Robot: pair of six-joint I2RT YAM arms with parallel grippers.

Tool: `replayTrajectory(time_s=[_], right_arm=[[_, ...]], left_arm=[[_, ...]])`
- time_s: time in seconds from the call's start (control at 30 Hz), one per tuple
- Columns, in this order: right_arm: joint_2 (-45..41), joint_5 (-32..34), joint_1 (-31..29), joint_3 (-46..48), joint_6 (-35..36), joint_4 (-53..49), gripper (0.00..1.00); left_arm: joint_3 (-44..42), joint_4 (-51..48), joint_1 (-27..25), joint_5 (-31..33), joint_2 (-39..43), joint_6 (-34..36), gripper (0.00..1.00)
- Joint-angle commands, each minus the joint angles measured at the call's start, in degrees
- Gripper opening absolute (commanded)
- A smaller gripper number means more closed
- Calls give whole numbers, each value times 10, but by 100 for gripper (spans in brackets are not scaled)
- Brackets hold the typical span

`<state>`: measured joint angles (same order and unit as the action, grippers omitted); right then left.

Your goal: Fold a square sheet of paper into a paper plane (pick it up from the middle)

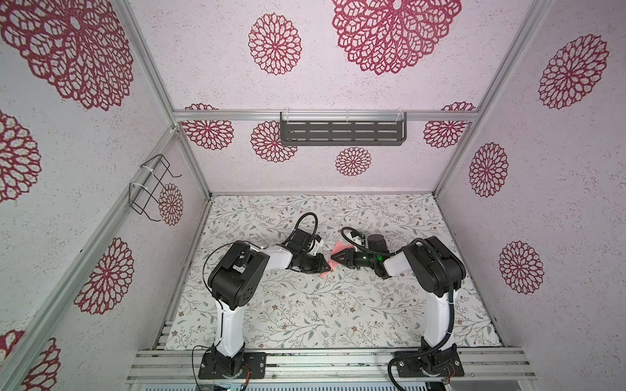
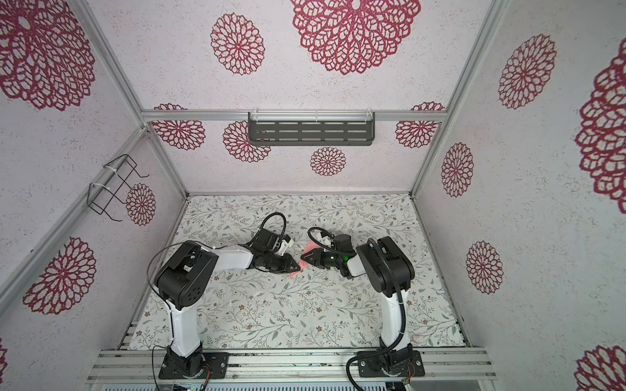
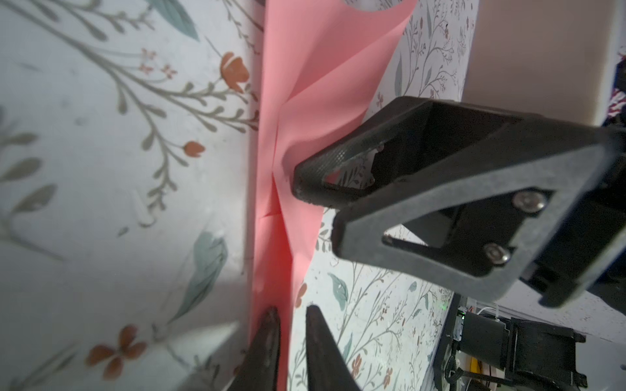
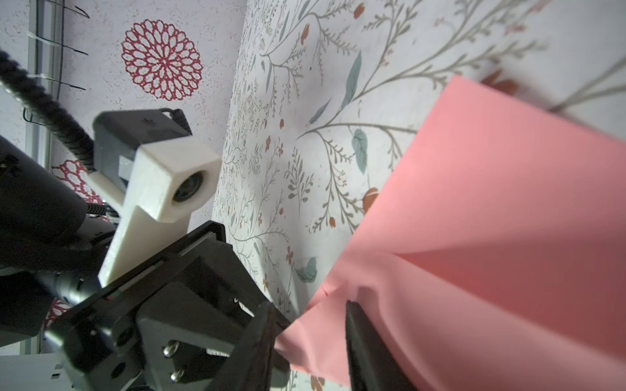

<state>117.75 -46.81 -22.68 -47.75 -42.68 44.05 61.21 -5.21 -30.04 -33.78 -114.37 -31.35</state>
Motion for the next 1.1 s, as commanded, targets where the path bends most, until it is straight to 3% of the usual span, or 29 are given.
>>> replayTrajectory(time_s=[0.0, 0.3, 0.73, 1.07], right_arm=[[7, 45, 2, -1, 28, -61, 39], [9, 46, 1, -8, 31, -77, 38], [0, 86, -6, -19, 17, -135, 37], [-4, 79, -9, -21, 17, -137, 38]], left_arm=[[-30, -107, 10, 64, -6, -2, 20], [-35, -110, 10, 58, 2, -11, 14], [-47, -156, -12, 121, 12, 6, 12], [9, -158, -10, 118, 83, 0, 26]])
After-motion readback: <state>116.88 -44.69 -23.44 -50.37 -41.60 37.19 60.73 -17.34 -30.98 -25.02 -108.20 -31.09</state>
